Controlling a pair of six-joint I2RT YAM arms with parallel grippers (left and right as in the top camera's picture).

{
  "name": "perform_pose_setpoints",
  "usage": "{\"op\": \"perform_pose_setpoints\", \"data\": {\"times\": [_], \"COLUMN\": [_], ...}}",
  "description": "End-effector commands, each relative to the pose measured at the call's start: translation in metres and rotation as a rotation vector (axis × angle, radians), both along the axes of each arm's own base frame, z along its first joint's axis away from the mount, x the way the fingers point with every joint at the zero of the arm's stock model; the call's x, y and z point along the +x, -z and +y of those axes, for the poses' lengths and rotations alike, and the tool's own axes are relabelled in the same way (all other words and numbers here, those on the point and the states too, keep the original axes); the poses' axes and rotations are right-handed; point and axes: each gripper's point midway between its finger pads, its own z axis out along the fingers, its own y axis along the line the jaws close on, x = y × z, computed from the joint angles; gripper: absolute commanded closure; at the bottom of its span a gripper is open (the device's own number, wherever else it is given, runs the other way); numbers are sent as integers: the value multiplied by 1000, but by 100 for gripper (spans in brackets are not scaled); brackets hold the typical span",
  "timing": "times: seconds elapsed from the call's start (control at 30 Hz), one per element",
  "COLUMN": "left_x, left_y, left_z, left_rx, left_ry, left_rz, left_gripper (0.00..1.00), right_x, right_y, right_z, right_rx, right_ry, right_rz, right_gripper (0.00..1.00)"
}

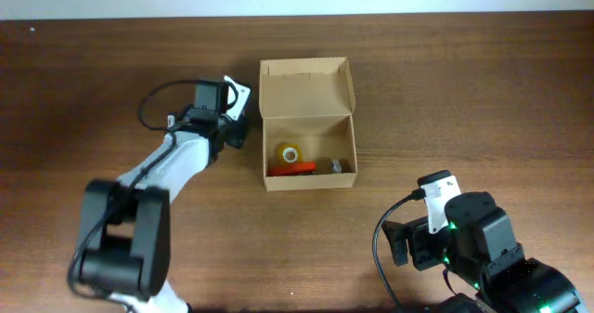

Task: Pack container
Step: 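Carry the correction tape with the left gripper into the box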

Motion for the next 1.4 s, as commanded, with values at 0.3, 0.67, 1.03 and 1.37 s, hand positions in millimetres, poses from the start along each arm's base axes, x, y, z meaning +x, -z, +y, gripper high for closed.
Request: {"op": "perform_pose_setpoints", "data": {"times": [0.3, 0.67, 1.03, 1.37], "left_x": [-27, -73, -89, -70], "left_y": [-146, -150, -66, -7], "left_z": [-24, -123, -164, -156], "left_rx": [-80, -96, 97, 292], "left_ry": [97, 418, 698, 777], "left_rz": [-282, -279, -139, -99], "left_gripper": [76, 75, 82, 82], "right_x": [-1, -1, -1, -1], "right_y": [1, 1, 1, 1], "right_z": [2, 2, 2, 2], "right_rx": [1, 1, 1, 1], "right_ry": [-13, -13, -13, -13], "right_rz": [1, 1, 1, 1], "right_gripper": [1, 1, 1, 1]}}
